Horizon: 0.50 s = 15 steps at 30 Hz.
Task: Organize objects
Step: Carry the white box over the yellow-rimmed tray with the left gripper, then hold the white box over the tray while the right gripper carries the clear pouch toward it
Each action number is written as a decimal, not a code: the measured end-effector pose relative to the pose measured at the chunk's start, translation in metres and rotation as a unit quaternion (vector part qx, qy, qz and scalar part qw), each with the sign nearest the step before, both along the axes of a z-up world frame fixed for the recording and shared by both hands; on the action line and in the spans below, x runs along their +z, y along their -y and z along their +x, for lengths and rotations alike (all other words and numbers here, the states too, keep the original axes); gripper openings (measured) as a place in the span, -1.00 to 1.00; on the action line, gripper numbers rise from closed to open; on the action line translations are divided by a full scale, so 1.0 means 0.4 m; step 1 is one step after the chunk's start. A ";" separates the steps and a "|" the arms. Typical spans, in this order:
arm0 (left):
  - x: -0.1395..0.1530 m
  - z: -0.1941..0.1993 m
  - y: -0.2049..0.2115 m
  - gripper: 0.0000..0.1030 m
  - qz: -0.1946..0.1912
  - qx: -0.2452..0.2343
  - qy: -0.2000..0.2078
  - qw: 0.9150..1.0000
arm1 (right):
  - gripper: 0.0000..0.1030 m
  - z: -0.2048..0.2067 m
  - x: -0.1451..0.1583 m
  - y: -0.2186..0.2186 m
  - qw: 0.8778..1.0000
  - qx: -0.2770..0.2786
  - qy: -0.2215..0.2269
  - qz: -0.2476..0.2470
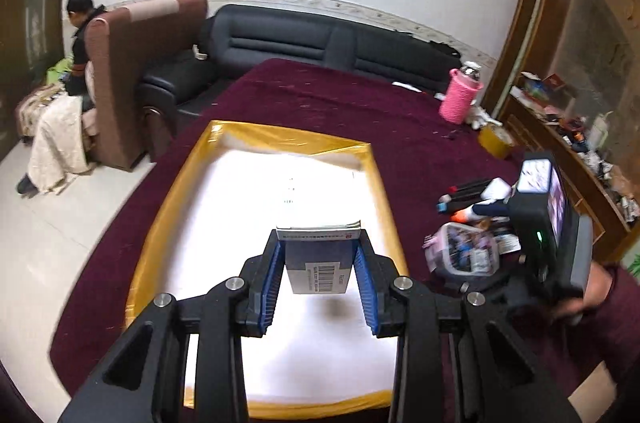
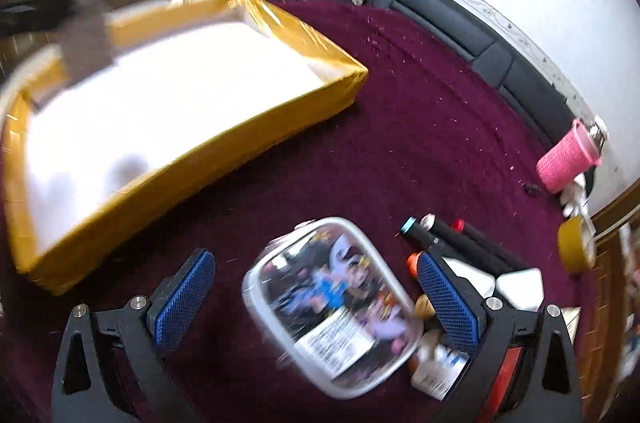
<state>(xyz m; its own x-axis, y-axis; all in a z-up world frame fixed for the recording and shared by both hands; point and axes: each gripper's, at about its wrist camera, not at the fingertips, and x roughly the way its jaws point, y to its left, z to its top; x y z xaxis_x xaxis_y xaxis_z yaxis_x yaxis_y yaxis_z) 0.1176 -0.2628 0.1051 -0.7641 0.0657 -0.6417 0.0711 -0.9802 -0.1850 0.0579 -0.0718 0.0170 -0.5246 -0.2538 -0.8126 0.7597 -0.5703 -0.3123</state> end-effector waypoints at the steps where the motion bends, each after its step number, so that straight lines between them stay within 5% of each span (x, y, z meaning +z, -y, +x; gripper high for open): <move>1: -0.002 0.004 0.006 -0.36 -0.005 0.003 0.000 1.000 | 0.99 -0.013 -0.011 0.007 1.000 -0.002 0.004 0.010; 6: -0.012 -0.002 0.032 -0.36 -0.015 0.008 -0.003 1.000 | 0.75 -0.072 -0.041 -0.027 0.996 -0.043 0.074 -0.009; 11: -0.015 -0.017 0.027 -0.36 -0.027 0.016 -0.004 1.000 | 0.61 -0.054 -0.013 -0.068 0.991 -0.084 0.095 -0.045; 15: -0.001 -0.036 0.021 -0.36 -0.035 0.019 -0.007 0.999 | 0.45 -0.042 0.050 -0.103 0.979 -0.109 0.122 -0.123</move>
<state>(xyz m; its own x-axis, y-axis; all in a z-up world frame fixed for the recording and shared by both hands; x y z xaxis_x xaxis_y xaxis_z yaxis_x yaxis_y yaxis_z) 0.1031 -0.2713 0.1046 -0.7745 -0.0075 -0.6326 0.1055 -0.9875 -0.1174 0.0409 -0.0304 0.0369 -0.3859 -0.3611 -0.8489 0.6460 -0.7627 0.0308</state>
